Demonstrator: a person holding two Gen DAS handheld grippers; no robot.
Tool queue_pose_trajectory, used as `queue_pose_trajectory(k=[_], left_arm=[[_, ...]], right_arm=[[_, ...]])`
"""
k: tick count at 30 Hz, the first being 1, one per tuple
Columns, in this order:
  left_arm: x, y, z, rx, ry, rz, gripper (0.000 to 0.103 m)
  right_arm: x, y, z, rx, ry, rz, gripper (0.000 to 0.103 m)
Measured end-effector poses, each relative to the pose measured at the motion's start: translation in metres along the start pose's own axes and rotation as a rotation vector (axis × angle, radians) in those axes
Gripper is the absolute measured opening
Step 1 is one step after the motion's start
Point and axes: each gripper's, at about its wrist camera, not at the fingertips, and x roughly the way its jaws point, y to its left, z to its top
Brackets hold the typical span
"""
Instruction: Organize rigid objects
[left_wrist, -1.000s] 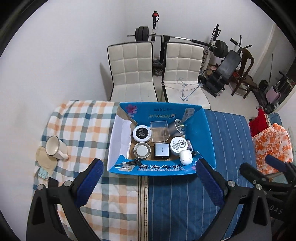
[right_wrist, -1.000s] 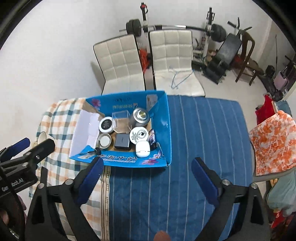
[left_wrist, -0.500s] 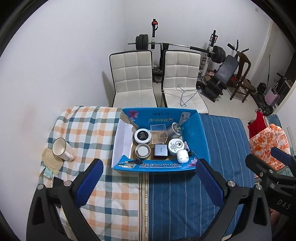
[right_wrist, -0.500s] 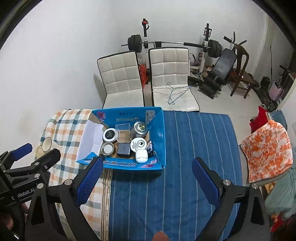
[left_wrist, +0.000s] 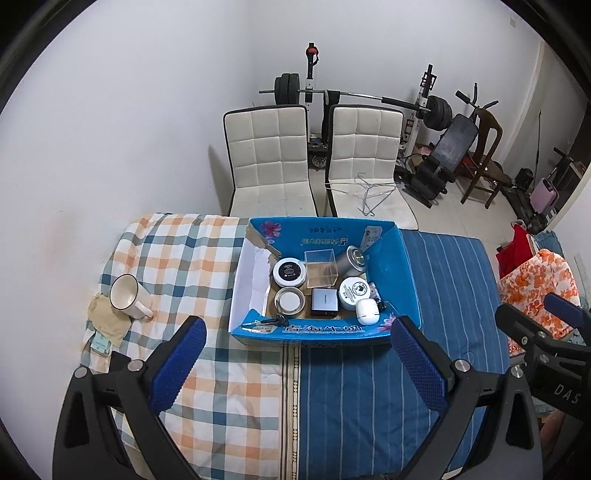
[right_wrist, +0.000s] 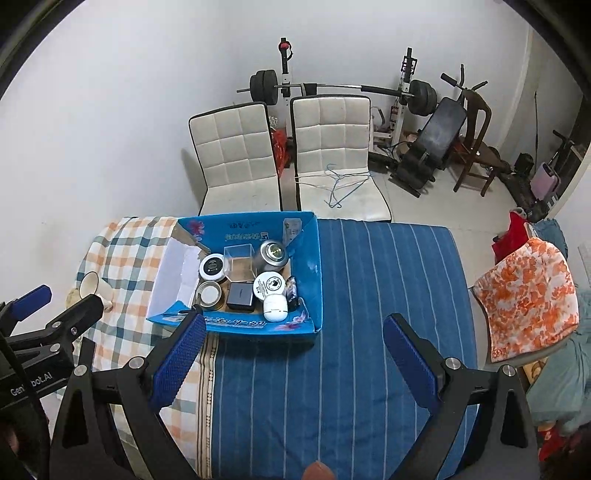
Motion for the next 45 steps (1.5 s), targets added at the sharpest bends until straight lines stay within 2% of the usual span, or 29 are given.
queue_pose_trajectory(k=[32, 45], left_arm=[[-0.012, -0.002, -0.002, -0.024, -0.016, 0.035, 0.103], [-0.005, -0.001, -0.001, -0.025, -0.009, 0.039, 0.102]], right_arm=[[-0.009, -0.003, -0.004, -0.010, -0.011, -0.014, 0.099], [-0.008, -0.008, -0.013, -0.013, -0.003, -0.018, 0.099]])
